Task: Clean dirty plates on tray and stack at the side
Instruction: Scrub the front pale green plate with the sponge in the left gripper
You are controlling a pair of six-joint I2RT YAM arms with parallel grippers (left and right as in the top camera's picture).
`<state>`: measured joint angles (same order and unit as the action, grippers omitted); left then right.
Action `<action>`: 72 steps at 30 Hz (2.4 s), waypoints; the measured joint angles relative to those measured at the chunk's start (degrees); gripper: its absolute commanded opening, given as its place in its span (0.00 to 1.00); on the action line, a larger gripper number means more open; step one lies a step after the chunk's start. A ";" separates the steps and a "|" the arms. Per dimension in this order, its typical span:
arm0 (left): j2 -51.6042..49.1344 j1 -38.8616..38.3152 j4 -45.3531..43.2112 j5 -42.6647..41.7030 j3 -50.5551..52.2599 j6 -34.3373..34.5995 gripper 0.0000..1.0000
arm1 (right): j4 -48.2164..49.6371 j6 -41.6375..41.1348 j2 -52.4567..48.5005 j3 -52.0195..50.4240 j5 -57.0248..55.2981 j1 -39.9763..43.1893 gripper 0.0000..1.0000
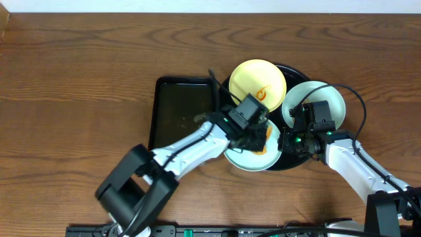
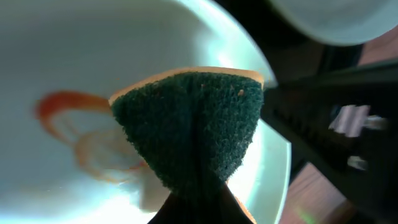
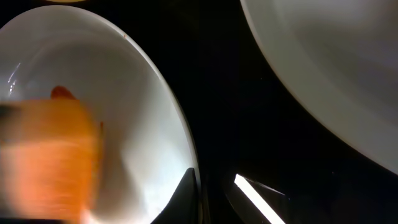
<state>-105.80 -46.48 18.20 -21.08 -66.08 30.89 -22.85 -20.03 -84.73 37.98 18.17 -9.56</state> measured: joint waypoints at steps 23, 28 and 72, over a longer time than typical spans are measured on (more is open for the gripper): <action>-2.69 7.48 0.02 6.38 0.00 3.32 0.07 | -0.24 -0.42 -0.02 -0.02 0.02 0.00 0.01; -2.47 8.09 1.29 5.31 0.00 3.41 0.07 | -0.26 -0.42 -0.02 -0.02 0.02 0.00 0.01; 2.97 7.28 4.04 5.51 0.68 -14.67 0.08 | -2.64 -0.44 -0.02 -0.02 0.07 0.00 0.21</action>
<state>-102.83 -39.20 22.24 -15.57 -65.41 16.23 -25.50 -20.47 -84.75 37.95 18.24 -9.56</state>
